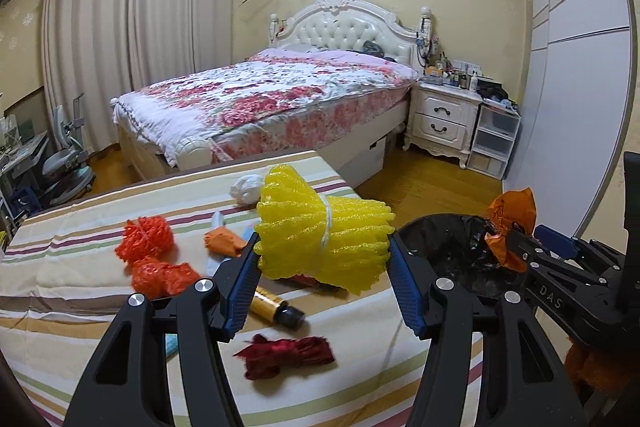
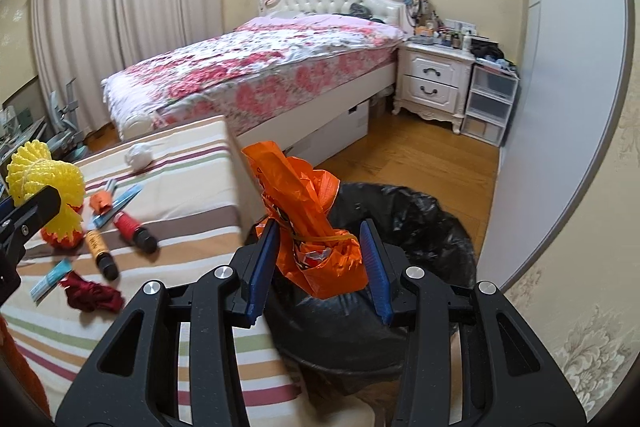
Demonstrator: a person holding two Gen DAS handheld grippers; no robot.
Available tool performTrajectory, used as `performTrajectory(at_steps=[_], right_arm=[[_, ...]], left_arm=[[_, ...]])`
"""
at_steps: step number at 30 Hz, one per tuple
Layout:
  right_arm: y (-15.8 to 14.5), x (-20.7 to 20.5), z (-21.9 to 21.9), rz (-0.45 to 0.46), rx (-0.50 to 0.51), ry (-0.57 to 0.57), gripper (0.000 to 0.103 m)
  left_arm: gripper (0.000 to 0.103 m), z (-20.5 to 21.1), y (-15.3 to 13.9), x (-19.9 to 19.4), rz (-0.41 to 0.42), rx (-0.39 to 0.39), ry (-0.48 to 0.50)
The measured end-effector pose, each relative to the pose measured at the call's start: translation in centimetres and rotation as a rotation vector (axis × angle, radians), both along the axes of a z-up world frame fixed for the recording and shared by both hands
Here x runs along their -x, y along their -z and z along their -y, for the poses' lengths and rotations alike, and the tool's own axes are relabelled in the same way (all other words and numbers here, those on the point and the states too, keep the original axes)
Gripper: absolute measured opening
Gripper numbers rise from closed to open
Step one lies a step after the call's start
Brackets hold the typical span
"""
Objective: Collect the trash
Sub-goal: 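Carry both items over the black bin and open both grippers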
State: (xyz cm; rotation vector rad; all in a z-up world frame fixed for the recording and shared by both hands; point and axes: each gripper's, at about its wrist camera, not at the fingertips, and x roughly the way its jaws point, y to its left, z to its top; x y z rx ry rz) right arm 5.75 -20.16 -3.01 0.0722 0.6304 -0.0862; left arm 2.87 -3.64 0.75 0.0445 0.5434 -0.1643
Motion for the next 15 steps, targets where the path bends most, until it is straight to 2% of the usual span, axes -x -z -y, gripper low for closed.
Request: performTrajectory(at_steps=[7,15], right_arm=[[0.7,-1.0,2.3,0.002,0.013,0.057,0.04],[2.0,-2.3,4.2,-0.018,-0.024,0.105,0.041]], left_arm=[[0.059,4.0,1.6,-2.5,-0.01,-0.013,0.058],[0.059,7.3,3.0,-4.9,-0.051,-0.025,0.116]])
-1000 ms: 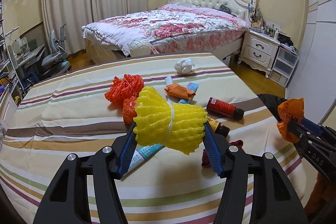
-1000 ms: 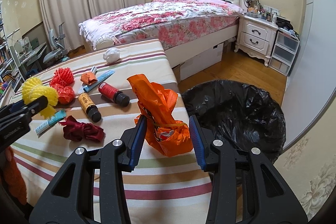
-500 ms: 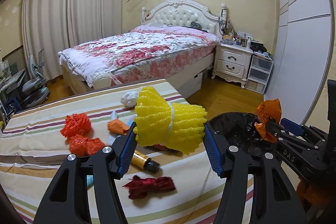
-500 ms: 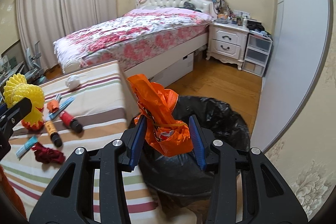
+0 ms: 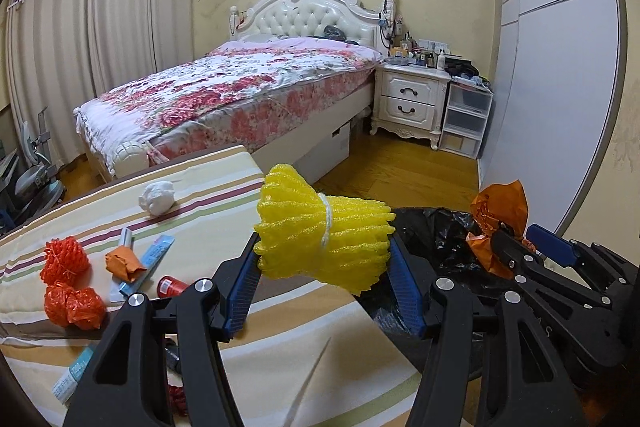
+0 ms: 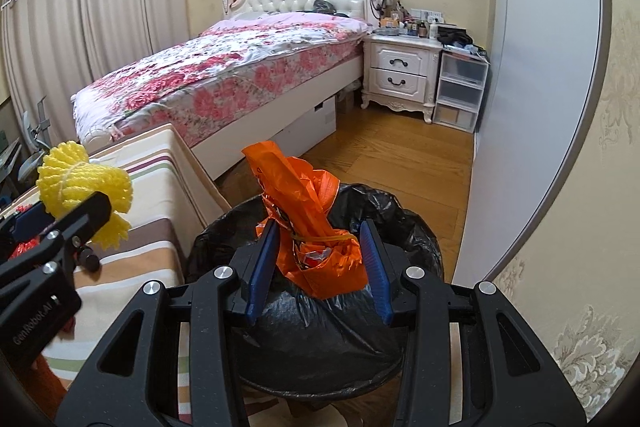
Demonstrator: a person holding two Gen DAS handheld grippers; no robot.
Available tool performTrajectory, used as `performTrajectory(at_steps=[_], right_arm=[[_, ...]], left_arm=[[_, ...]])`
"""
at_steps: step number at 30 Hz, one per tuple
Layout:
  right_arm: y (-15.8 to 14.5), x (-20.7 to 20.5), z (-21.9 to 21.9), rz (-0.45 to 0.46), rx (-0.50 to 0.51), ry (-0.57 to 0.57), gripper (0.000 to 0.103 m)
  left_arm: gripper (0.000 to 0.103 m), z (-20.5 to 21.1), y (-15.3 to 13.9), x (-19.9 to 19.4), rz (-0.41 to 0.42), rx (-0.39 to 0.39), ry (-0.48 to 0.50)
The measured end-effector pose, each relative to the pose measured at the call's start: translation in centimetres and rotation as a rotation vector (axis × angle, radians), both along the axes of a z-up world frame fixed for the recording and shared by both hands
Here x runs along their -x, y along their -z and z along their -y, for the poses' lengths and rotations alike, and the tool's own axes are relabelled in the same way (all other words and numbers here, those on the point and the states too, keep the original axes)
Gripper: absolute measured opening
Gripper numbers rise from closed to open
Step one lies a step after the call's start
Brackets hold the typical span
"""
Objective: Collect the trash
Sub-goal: 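Carry both items over the black bin and open both grippers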
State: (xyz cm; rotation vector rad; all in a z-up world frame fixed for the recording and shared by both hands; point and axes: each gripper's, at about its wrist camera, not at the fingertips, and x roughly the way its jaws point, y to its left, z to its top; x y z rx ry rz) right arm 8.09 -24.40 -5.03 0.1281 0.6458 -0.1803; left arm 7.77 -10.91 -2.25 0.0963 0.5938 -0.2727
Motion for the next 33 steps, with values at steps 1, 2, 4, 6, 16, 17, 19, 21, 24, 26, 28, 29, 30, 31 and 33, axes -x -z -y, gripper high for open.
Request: performTrajectory(at_steps=[1,2,4,6,16,17,19,21,24,26,28,29,30,31,33], right_arm=[[0.1,-0.2,0.2,-0.001,-0.002,0.004,0.041],[0.2,-0.4,0.4,-0.003,-0.001,0.01,0.041],[0.5,-0.6,0.6,-0.004,0.008,0.02,0.041],[0.7,-0.8,0.8,-0.007,0.012,0.025,0.041],[1.9,-1.3,1.9,-0.022,-0.003,0.076,0.063],[2.0,-1.2,2.0,-0.025,-0.002,0.08,0.063],[2.1,-1.2,2.1,-0.03,0.004,0.09,0.063],[2.1,-1.0,2.2,-0.032,0.007,0.093,0.064],[2.0,-0.7,2.0,-0.033,0.01,0.089,0.064],[1.8,-0.3,1.7,-0.031,0.01,0.08,0.064],[1.6,0.0,1.4,-0.03,0.011,0.067,0.064],[1.4,0.2,1.1,-0.029,0.012,0.058,0.064],[1.2,0.4,0.8,-0.028,0.012,0.049,0.064],[1.1,0.6,0.5,-0.027,0.008,0.039,0.064],[0.7,1.0,-0.2,-0.024,-0.004,0.012,0.064]], left_arm=[[0.059,0.3,0.2,-0.1,-0.005,-0.002,0.003],[0.059,0.6,0.4,-0.4,-0.01,-0.007,0.007],[0.059,1.1,0.7,-0.7,-0.015,-0.018,0.012],[0.059,1.5,1.1,-1.2,-0.02,-0.028,0.017],[0.083,2.3,2.2,-2.4,-0.04,-0.061,0.006],[0.083,2.3,2.3,-2.4,-0.045,-0.06,0.004],[0.084,2.1,2.2,-2.5,-0.05,-0.054,-0.004],[0.084,1.9,2.0,-2.4,-0.048,-0.05,-0.011],[0.084,1.5,1.7,-2.0,-0.044,-0.052,-0.019],[0.084,1.0,1.4,-1.6,-0.039,-0.05,-0.029],[0.084,0.2,1.1,-1.1,-0.038,-0.047,-0.041],[0.084,-0.4,0.9,-0.7,-0.038,-0.045,-0.048],[0.084,-0.8,0.8,-0.5,-0.037,-0.044,-0.054],[0.084,-1.2,0.7,0.0,-0.034,-0.046,-0.062],[0.084,-2.3,0.4,0.8,-0.029,-0.05,-0.079]])
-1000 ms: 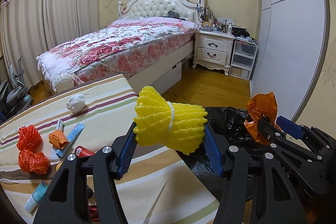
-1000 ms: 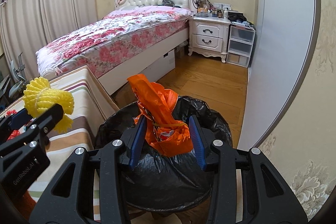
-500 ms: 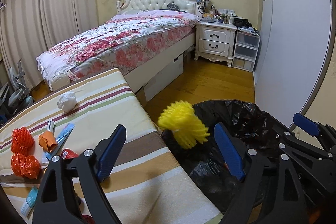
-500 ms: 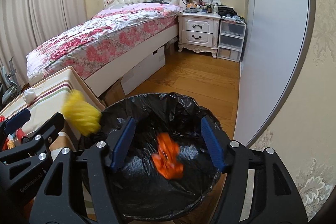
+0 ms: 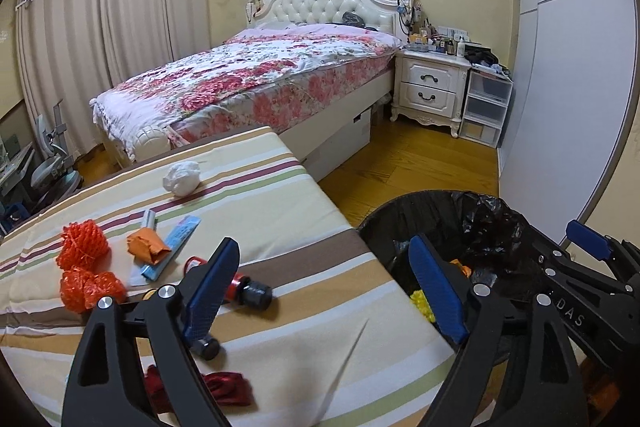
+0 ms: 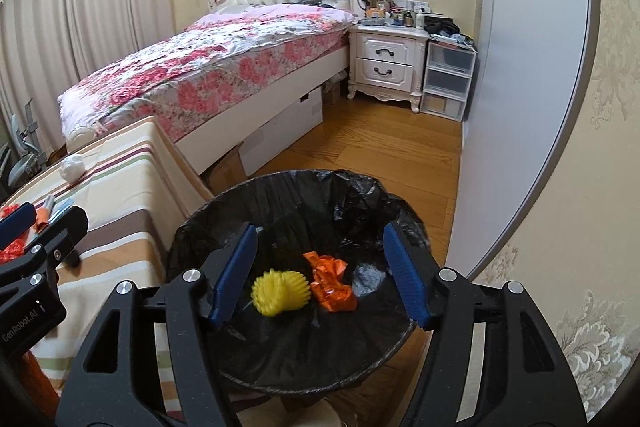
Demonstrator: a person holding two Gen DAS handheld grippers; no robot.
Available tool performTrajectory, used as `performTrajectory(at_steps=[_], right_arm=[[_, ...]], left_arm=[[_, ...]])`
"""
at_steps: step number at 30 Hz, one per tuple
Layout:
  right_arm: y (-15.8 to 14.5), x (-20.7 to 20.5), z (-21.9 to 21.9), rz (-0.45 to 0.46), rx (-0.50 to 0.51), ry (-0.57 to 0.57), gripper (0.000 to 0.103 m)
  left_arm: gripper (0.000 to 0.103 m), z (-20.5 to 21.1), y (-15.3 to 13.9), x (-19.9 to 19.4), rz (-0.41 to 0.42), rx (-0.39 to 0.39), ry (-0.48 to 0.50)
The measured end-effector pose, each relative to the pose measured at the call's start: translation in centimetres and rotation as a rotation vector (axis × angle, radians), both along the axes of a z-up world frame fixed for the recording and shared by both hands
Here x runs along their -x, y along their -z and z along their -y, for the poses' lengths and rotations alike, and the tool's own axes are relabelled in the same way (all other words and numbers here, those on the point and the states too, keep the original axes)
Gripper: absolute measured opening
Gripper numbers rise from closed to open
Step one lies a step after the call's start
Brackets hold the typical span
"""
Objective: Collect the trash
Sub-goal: 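Carry both items over the black bin and open both grippers, then grasp the dark red cloth with the right gripper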
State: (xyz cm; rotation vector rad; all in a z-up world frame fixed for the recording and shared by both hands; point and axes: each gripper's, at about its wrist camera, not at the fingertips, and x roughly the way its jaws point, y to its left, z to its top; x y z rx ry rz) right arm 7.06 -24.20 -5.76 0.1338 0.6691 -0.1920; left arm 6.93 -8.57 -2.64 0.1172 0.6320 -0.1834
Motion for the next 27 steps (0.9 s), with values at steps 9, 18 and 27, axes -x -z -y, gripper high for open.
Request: performTrajectory(at_steps=[9,18,27], right_arm=[[-1.0,1.5,-5.9,-0.002,-0.01,-0.158,0.064],[0.0,1.1,-13.1,-0.059,0.008,-0.336,0.065],[1.1,-0.6,-17.9,-0.121,0.06,-0.422,0.065]], left_arm=[[0.084,-7.3,-1.0,3.9,0.02,-0.021,-0.13],[0.084,-15.7,0.3,6.5,-0.009,-0.049,-0.317],[0.084,-21.6,2.1,7.5,-0.054,-0.048,-0.437]])
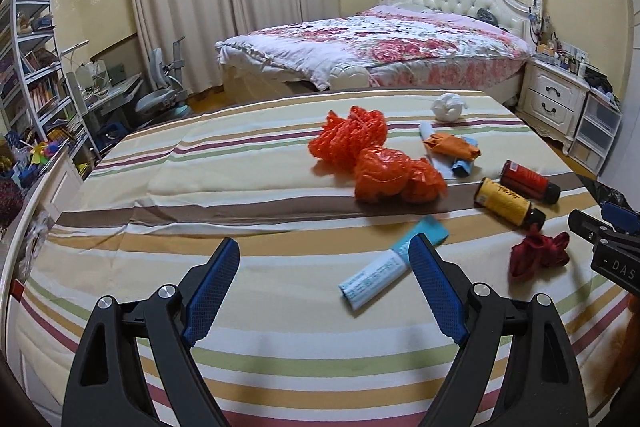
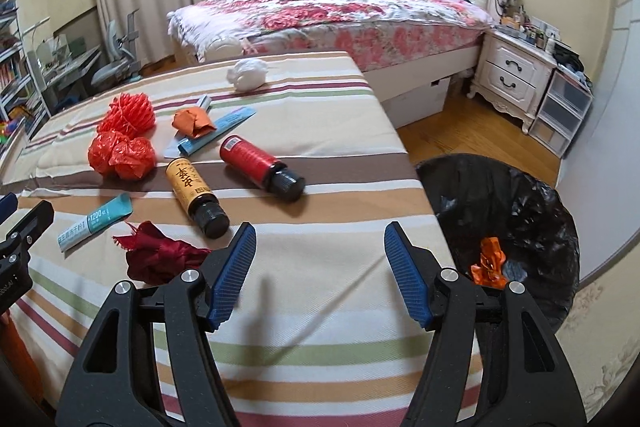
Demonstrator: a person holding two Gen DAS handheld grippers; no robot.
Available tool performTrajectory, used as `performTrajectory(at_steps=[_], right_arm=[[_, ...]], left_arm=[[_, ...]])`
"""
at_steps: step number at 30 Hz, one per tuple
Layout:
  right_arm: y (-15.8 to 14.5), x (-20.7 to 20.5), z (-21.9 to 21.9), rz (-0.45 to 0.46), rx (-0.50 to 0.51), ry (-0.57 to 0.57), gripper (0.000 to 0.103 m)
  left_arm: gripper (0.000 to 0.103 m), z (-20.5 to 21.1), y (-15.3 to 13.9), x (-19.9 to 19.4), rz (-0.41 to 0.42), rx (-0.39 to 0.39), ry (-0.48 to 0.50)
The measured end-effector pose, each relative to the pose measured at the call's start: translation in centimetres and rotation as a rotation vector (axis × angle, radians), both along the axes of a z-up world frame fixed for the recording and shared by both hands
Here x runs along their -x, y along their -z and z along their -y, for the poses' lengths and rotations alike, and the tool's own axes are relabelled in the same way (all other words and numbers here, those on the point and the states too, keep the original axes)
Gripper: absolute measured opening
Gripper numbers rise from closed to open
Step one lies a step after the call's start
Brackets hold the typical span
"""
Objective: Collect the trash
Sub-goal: 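Grasp the dark red cloth with the right gripper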
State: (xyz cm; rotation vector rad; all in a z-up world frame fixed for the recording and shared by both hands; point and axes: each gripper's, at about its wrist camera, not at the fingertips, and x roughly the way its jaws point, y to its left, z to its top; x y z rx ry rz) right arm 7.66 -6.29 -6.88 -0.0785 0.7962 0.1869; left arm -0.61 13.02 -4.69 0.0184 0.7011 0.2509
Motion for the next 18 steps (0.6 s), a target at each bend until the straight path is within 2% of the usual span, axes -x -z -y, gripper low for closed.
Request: performTrajectory(at_steps=[5,11,18], right_arm=[[0.5,0.3,-0.8,-0.042,0.026,-0.032,0.065],[1.0,2.0,-2.1,-0.09,0.007,-0.1,0.066],[-0.1,3.6,-2.5,-0.05,-0.007,-0.111,0.066]], left_arm=[[0.084,-1.5,0.5,0.3,-0.014,0.014,-0.029],[0.084,-2.4,0.5,0.6,-0.014,0.026,-0.044],[0.084,-3.5,0.2,1.4,-0.003,-0.008,-0.073]])
